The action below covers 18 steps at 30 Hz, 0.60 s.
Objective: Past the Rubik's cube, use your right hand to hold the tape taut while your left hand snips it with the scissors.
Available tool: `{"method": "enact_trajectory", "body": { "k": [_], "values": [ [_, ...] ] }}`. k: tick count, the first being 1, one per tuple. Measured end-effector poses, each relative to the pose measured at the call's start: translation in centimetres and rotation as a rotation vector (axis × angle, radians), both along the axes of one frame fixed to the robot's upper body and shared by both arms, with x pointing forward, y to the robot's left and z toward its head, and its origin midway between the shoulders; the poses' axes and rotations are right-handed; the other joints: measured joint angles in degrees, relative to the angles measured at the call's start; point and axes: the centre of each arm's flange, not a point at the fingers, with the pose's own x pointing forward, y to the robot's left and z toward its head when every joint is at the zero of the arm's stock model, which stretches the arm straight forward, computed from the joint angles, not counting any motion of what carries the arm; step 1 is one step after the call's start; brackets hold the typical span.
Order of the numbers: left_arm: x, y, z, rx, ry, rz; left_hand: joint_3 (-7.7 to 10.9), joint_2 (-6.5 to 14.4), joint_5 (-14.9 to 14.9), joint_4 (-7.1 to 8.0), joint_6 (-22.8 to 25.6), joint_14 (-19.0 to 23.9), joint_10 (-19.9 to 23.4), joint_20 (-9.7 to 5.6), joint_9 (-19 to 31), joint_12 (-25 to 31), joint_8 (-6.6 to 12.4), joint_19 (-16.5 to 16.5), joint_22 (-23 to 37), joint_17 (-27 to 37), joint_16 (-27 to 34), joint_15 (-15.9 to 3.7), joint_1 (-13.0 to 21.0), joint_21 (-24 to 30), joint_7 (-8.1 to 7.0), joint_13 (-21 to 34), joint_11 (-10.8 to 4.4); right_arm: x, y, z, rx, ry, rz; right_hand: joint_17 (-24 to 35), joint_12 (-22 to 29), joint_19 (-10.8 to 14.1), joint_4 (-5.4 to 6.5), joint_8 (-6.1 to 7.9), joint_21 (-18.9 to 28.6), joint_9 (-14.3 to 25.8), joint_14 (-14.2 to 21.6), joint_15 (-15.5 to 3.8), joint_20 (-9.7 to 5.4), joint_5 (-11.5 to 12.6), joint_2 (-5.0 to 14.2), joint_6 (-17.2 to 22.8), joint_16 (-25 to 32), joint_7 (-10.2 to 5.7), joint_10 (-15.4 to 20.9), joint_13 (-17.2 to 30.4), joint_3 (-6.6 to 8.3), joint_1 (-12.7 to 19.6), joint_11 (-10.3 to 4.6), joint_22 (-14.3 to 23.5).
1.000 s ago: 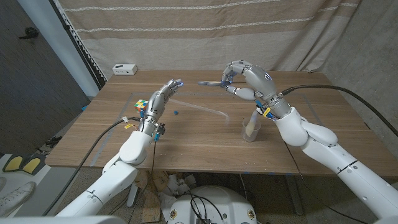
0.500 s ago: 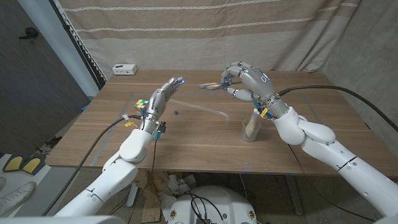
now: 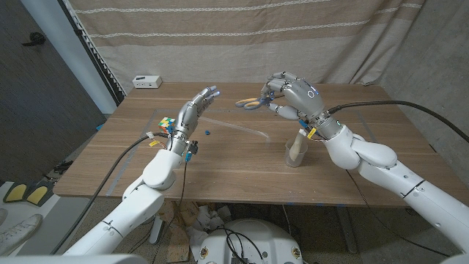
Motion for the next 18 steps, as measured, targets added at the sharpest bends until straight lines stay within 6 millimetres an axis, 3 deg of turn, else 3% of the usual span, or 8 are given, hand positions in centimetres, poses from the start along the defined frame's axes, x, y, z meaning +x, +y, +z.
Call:
{"method": "enact_trajectory", "body": {
  "k": [9,18],
  "values": [
    [-0.9,-0.5,0.4,0.013,-0.018,0.012,0.88,0.2,-0.2,-0.88,5.6,1.0,1.6,0.00,0.0,0.3,2.10,0.0,0.0,0.2,0.0,-0.17,2.6,0.0,-1.51,0.4,-1.57,0.3,0.1,0.0,-0.041,-0.050,-0.052,0.4,0.0,-0.3,0.13,0.22,0.7,-0.2,0.0,0.00,0.32,0.2,0.00,-0.1,-0.5,0.09,0.0,0.0,0.13,0.0,0.01,0.0],
    [-1.7,-0.9,0.8,0.015,-0.047,0.040,2.07,0.1,-0.4,-1.11,10.7,1.0,2.3,0.01,0.2,0.3,3.52,0.0,0.0,0.3,0.0,-0.17,5.7,0.0,0.11,1.0,-2.25,0.8,0.4,-0.1,-0.084,-0.093,-0.104,0.5,0.4,-0.3,0.13,0.28,0.9,-0.4,0.3,-0.33,0.30,0.2,0.00,-0.1,-0.9,0.09,-0.2,0.0,0.13,0.0,0.22,-0.3]
  ]
}}
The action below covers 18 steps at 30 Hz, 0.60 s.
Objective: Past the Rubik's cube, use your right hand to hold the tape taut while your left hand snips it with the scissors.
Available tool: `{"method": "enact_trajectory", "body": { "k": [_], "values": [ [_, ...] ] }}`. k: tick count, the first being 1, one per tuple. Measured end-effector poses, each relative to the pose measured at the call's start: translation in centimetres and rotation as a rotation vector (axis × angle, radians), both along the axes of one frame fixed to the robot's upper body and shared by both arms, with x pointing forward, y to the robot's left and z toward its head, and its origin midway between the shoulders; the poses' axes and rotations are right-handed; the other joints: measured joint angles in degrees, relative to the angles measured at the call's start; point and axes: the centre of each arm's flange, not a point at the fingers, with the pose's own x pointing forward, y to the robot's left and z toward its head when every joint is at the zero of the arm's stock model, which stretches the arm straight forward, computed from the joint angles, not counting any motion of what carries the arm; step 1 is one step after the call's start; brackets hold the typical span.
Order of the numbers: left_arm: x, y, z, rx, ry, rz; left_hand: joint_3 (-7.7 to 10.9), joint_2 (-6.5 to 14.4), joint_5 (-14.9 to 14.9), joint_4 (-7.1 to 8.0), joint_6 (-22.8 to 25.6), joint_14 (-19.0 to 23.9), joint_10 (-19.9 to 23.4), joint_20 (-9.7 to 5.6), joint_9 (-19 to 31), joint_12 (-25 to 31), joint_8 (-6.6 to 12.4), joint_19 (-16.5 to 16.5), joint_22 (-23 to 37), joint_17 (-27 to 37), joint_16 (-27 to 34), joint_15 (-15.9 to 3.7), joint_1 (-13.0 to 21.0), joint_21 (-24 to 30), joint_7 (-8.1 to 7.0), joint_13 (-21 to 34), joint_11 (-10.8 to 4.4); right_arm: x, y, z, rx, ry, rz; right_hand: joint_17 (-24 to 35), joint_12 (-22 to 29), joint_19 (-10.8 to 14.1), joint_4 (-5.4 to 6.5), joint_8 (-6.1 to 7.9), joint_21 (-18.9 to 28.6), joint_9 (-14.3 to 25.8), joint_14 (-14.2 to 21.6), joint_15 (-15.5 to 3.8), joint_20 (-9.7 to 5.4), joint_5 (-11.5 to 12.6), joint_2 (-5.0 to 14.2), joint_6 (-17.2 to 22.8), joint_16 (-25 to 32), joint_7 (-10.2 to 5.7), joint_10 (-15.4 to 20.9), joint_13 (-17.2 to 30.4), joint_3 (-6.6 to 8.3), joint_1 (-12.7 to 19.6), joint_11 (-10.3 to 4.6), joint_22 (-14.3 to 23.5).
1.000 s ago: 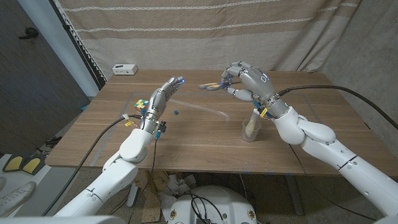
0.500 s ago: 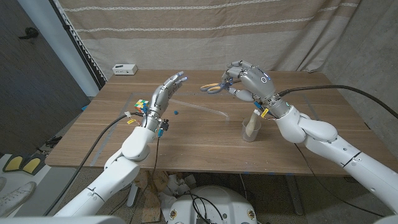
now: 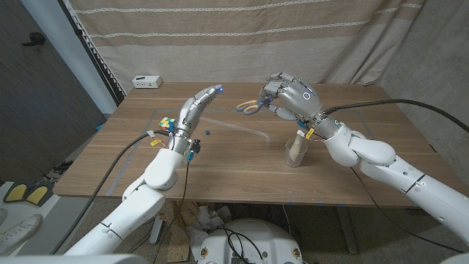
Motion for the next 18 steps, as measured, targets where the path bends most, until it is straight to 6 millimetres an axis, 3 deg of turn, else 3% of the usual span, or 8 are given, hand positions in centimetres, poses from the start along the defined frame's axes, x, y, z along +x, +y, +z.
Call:
{"method": "enact_trajectory", "body": {
  "k": [10,18],
  "values": [
    [-0.60,-0.12,0.20,-0.007,-0.029,0.028,0.43,-0.6,0.0,-0.42,0.8,0.0,0.0,0.00,0.1,0.0,0.00,0.0,-0.1,0.0,0.0,0.00,1.3,0.0,0.42,0.2,0.00,0.66,0.21,0.12,-0.039,-0.035,-0.044,0.8,0.5,-0.9,0.06,0.22,0.7,0.2,0.2,0.01,-0.08,0.0,-0.01,-0.3,-0.2,-0.29,-0.3,0.5,-0.07,0.0,-0.31,0.0],
    [-0.85,-0.11,0.28,-0.006,-0.036,0.053,0.71,-1.3,0.0,-0.70,2.8,0.0,0.3,0.00,0.2,0.2,1.03,0.0,-0.1,0.0,0.0,0.00,3.5,0.0,0.93,0.4,-0.31,0.95,0.37,0.09,-0.059,-0.053,-0.064,1.2,0.5,-1.3,0.21,0.60,1.2,0.1,0.2,0.01,-0.08,0.1,-0.02,-0.4,-0.5,-0.49,-0.5,0.6,0.07,0.0,-0.10,0.0]
  ]
}}
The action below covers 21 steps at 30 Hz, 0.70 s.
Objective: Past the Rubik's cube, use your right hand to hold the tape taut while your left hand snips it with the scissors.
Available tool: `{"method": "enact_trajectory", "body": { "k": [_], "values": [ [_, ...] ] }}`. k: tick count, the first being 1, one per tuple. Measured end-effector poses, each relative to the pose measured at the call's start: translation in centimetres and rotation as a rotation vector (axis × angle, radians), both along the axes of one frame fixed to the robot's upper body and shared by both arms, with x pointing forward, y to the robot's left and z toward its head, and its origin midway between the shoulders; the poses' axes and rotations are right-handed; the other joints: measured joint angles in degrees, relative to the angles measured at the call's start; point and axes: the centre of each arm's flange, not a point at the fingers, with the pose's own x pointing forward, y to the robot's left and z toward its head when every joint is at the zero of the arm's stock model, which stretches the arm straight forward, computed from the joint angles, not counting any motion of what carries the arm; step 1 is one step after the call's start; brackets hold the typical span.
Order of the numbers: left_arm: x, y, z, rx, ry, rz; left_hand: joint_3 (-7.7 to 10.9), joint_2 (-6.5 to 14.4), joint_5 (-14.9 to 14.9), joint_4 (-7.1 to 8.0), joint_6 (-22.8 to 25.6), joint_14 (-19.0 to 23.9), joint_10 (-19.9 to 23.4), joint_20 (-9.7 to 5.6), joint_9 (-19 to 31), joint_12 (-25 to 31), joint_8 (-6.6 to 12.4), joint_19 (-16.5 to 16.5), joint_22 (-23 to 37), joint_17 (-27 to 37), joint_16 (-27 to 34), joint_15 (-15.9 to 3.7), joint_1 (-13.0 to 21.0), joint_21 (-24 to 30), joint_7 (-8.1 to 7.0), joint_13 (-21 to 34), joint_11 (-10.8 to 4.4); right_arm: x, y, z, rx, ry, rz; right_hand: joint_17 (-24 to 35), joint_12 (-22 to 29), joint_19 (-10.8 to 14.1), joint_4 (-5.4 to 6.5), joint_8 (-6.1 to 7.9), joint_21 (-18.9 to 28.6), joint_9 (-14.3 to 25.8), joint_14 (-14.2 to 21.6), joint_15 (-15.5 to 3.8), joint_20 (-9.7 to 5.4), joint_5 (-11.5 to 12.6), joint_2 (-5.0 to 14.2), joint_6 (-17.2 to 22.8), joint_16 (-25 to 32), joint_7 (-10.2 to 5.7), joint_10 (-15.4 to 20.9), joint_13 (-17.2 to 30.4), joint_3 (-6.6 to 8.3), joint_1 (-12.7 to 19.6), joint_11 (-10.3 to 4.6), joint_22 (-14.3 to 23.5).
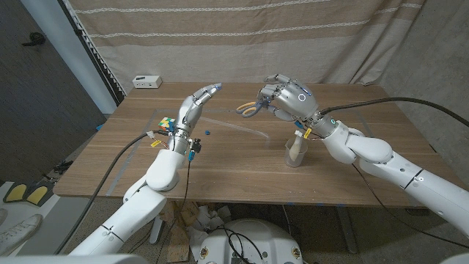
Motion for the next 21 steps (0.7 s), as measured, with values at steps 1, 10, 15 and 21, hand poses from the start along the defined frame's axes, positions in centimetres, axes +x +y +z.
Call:
{"method": "enact_trajectory", "body": {
  "k": [1,10,15,21],
  "values": [
    [-0.05,0.00,0.03,0.000,-0.001,0.000,0.07,0.0,0.0,0.07,0.4,0.0,0.0,0.00,0.1,0.0,0.19,0.0,0.0,0.0,0.0,0.00,0.0,0.0,0.02,0.2,0.00,0.02,0.00,0.01,-0.001,-0.002,-0.002,0.0,0.0,-0.1,0.00,0.00,0.1,0.0,0.0,0.00,0.08,0.1,0.00,-0.1,-0.3,-0.07,0.0,0.1,0.00,0.0,0.00,0.0],
    [-0.26,0.23,-0.02,0.009,-0.002,0.032,0.23,-0.7,0.0,0.23,0.9,-0.6,-1.6,0.00,0.7,-0.5,0.22,0.0,0.2,0.0,0.0,0.01,1.6,0.0,0.12,0.4,0.32,-0.04,0.21,0.17,-0.024,-0.020,-0.017,0.3,0.0,-0.1,0.12,0.40,0.8,-0.1,0.0,0.00,0.10,0.2,0.00,-0.1,-0.6,-0.14,-0.3,0.2,0.12,0.0,-0.32,-0.3],
    [-0.33,0.41,-0.06,0.022,-0.002,0.053,0.23,-1.0,0.0,0.23,0.6,-0.6,-1.8,0.00,0.7,-0.5,0.22,0.0,0.2,0.0,0.0,0.01,1.9,0.0,0.42,0.4,0.52,-0.16,0.35,0.28,-0.035,-0.027,-0.024,0.5,0.3,-0.3,0.12,0.64,1.1,-0.1,0.0,0.00,-0.12,0.2,-0.01,-0.1,-1.0,-0.13,-0.3,0.2,0.12,0.0,-0.32,-0.3],
    [-0.45,0.53,-0.07,0.045,-0.010,0.088,0.06,-1.0,0.0,0.40,0.4,-0.6,-1.8,0.00,0.9,-0.5,0.22,0.0,0.2,0.0,0.0,0.01,1.9,0.0,0.20,0.6,0.52,-0.36,0.44,0.43,-0.048,-0.032,-0.029,0.8,0.6,-0.7,0.12,0.64,1.6,-0.1,0.3,0.10,0.10,0.2,0.00,-0.2,-1.5,-0.13,-0.5,0.4,0.12,0.0,-0.12,-0.3]
  ]
}}
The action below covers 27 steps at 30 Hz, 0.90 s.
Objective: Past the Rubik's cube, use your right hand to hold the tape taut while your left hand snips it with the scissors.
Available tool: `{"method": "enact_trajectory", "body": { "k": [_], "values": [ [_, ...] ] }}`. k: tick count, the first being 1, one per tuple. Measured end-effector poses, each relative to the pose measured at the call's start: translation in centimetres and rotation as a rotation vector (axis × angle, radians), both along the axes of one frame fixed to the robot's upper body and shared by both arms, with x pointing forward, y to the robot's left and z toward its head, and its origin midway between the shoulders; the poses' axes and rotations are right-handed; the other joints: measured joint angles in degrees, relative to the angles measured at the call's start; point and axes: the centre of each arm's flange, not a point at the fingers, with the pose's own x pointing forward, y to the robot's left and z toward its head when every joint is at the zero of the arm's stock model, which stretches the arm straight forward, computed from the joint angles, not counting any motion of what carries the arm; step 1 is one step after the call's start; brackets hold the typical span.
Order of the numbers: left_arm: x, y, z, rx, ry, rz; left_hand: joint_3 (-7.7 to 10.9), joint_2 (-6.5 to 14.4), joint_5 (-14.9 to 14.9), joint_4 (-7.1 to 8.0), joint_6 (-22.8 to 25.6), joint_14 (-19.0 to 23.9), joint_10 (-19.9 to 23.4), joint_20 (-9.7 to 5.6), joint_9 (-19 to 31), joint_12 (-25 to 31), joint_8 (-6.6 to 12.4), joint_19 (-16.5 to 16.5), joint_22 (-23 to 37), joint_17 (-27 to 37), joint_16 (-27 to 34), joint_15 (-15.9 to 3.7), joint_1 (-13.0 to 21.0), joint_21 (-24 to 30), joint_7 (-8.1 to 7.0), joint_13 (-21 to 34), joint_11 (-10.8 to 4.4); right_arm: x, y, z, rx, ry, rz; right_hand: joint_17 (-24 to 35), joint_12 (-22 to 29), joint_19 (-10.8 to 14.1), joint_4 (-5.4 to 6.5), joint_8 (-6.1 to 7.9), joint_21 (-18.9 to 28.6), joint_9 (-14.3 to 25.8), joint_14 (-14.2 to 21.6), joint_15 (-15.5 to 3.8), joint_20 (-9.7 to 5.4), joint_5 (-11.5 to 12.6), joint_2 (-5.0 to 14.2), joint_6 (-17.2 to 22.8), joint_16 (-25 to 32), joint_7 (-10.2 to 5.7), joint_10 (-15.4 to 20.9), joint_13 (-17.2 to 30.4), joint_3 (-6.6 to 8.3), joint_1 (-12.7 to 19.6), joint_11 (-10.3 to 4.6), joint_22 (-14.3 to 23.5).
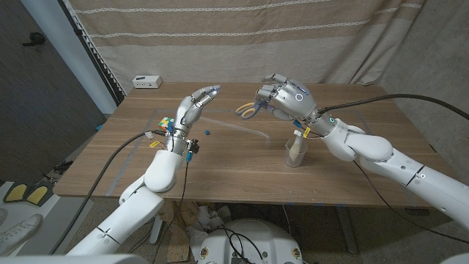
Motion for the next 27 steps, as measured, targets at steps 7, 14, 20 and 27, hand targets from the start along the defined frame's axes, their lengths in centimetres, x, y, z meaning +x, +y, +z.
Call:
{"method": "enact_trajectory", "body": {
  "k": [7,14,20,27],
  "values": [
    [-0.3,-0.1,0.1,0.021,-0.011,0.040,-0.24,0.0,0.0,0.24,0.0,0.0,0.0,0.00,0.0,0.0,0.00,0.0,0.0,0.0,0.0,0.00,0.0,0.0,0.00,0.1,-0.01,-0.2,0.0,0.1,-0.014,-0.012,-0.009,0.2,0.0,-0.2,-0.01,0.46,0.3,-0.2,0.1,-0.10,-0.22,0.0,0.09,-0.2,0.0,-0.20,0.0,-0.1,-0.01,-0.1,0.00,0.0],
    [-0.6,-0.3,0.2,0.035,-0.016,0.066,-0.24,-0.7,0.0,0.24,-1.0,0.0,-0.1,0.00,0.0,0.0,-0.47,0.0,0.0,0.0,0.0,0.00,0.7,0.0,0.34,0.0,-0.92,-0.3,-0.1,0.2,-0.024,-0.028,-0.015,0.4,0.0,-0.5,0.04,0.46,0.6,-0.2,0.1,-0.10,-0.10,-0.1,0.17,-0.2,-0.4,-0.20,0.0,-0.1,0.03,-0.2,0.00,0.0],
    [-0.9,-0.5,0.3,0.049,-0.020,0.091,-0.31,-1.3,0.0,-0.02,-0.4,0.0,-0.2,0.00,-0.1,0.0,-0.48,0.0,-0.2,0.0,0.0,0.00,2.6,0.0,2.31,0.3,-1.24,-0.4,0.0,0.2,-0.033,-0.040,-0.016,0.6,0.2,-0.7,0.12,0.81,1.3,-0.4,0.2,-0.20,0.10,-0.2,0.24,-0.4,-0.9,-0.39,-0.3,0.1,0.12,-0.2,-0.32,-0.3],
    [-1.3,-0.6,0.2,0.056,-0.016,0.110,-0.48,-1.4,0.5,-0.33,6.7,-0.8,-1.0,0.00,-1.0,-0.4,1.11,0.0,-0.2,0.0,0.0,0.23,7.9,0.0,-2.77,0.6,-1.65,-0.5,0.0,0.3,-0.046,-0.054,-0.019,0.8,0.2,-0.9,0.18,0.83,1.8,-0.5,0.3,-0.10,-0.11,-0.2,0.24,-0.4,-1.2,-0.39,-0.3,0.1,0.18,-0.2,-0.31,-0.3]
  ]
}}
